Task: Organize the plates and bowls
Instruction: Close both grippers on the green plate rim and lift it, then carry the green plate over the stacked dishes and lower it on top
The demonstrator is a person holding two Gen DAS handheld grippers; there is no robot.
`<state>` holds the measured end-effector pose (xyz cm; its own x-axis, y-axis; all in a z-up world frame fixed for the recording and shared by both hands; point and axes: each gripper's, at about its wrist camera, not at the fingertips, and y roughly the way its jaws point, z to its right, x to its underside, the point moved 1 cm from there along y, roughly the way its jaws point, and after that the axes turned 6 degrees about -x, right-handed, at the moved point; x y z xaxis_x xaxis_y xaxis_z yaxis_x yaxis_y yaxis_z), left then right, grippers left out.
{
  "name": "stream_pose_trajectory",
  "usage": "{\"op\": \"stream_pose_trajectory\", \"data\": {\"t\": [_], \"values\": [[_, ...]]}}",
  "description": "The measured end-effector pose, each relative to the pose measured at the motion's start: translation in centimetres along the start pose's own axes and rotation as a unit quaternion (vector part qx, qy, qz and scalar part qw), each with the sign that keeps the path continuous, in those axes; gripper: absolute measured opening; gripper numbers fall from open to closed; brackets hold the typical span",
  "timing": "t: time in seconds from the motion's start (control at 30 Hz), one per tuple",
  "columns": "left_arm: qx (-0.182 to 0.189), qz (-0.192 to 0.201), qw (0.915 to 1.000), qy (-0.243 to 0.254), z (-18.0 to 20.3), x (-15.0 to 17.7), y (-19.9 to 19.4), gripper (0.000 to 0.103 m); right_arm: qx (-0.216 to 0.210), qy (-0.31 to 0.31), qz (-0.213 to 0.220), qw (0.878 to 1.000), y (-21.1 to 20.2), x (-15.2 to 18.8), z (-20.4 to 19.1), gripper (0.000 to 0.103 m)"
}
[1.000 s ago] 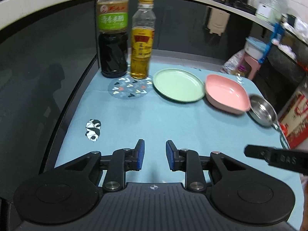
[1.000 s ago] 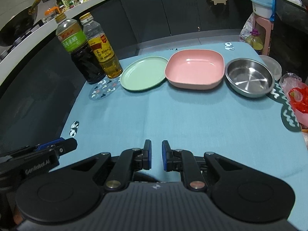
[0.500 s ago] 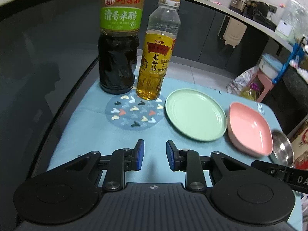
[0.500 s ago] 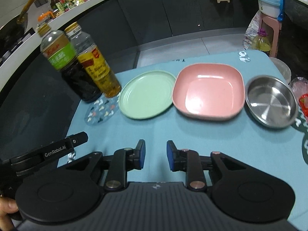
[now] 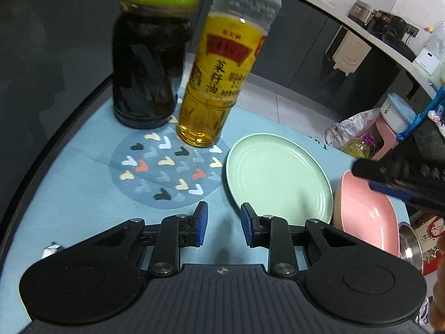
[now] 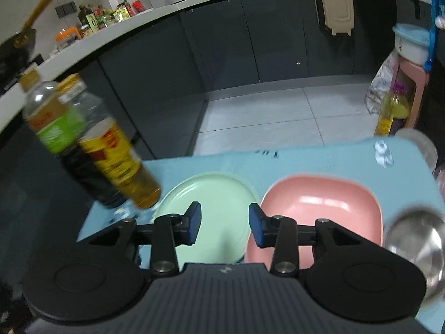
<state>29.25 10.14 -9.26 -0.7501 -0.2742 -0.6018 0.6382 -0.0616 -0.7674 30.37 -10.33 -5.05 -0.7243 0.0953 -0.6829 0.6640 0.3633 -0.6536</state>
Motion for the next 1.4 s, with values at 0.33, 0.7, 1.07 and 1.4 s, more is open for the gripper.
{"op": "stream_pose_trajectory", "data": {"t": [0.33,0.7,1.07,1.4], "values": [[0.001,-0.027,0.9995,-0.018,0.5,-0.8,2.7,0.025,0.01,-0.056,-0.055,0.997,6.3,-1.9,1.3,0.044],[0.015,-0.014,0.9998,-0.004,1.4,-1.1,3.4,0.027,0.035,-0.081,-0.091,0.992,9.1,-1.6,1.2,0.045],[-0.026,0.029,0.999,0.023,-0.1,-0.6,0.4,0.014,0.007,-0.04,-0.082,0.996,6.3,-1.3,-0.2,0.014],[-0.043,0.051,0.9975,0.024,-3.3,1.1,-4.6,0.014,-0.039,-0.028,-0.087,0.995,1.3,2.6,-3.8,0.015]]}}
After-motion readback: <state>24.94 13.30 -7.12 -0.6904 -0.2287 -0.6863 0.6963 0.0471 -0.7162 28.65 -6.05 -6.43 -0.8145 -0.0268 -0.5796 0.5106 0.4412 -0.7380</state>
